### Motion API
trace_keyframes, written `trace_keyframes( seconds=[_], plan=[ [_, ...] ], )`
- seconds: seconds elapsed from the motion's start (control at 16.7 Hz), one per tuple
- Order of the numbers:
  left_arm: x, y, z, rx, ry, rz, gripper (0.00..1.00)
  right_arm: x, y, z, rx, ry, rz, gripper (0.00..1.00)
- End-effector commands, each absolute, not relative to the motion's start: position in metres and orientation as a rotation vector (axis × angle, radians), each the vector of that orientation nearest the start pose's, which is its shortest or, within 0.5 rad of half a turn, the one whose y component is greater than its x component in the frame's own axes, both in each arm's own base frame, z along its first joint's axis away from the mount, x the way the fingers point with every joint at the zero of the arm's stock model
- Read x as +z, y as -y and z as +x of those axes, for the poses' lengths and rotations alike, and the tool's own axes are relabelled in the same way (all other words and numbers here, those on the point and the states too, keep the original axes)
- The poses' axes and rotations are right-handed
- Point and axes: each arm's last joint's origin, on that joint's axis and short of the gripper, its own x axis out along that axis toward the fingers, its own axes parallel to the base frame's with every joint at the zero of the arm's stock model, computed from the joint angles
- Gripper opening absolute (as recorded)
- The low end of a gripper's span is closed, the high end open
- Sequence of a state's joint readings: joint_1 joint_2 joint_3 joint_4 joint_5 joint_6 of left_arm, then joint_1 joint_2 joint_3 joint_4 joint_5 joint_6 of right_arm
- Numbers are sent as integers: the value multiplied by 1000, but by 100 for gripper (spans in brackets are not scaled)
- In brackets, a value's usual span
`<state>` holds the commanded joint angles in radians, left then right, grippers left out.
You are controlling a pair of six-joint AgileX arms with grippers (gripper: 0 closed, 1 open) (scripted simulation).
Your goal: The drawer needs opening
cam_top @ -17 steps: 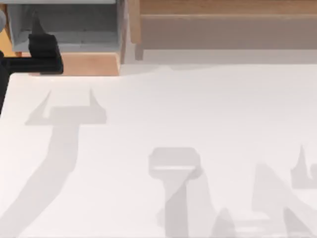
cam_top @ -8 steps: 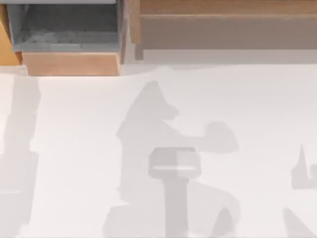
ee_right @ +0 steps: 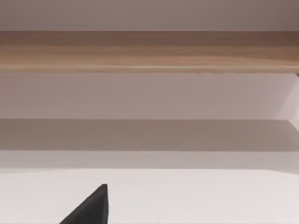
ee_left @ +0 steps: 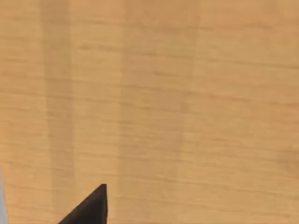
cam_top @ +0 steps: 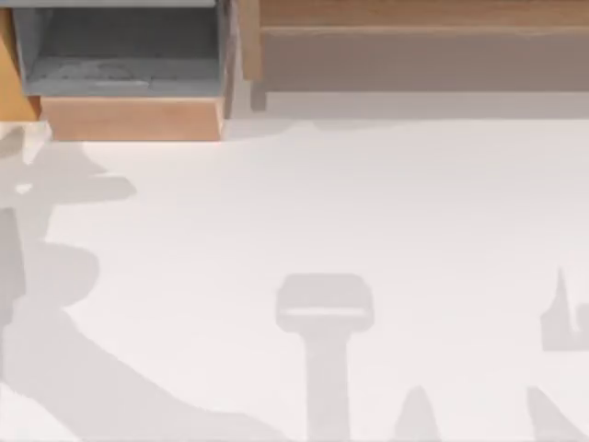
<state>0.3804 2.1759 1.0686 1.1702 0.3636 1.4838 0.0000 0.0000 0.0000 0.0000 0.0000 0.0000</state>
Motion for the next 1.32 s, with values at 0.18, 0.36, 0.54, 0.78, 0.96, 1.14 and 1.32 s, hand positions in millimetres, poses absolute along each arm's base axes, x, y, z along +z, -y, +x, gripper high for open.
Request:
trace_keyframes(
  seconds=[0.18,0.36,0.54,0.78,0.96,1.14,1.32],
  plan=[
    [99,-169,408,-4,16,1564,100,160,1,106,0,0,0,100],
    [95,-171,408,-16,16,1571,100,160,1,106,0,0,0,100],
    [95,-169,408,-20,15,1568,100,160,1,106,0,0,0,100],
    [95,-170,423,-16,16,1571,100,160,1,106,0,0,0,100],
    [95,-170,432,-16,16,1571,100,160,1,106,0,0,0,100],
    [95,-171,433,-16,16,1571,100,160,1,106,0,0,0,100],
    [95,-171,433,-16,16,1571,77,160,1,106,0,0,0,100]
  ],
)
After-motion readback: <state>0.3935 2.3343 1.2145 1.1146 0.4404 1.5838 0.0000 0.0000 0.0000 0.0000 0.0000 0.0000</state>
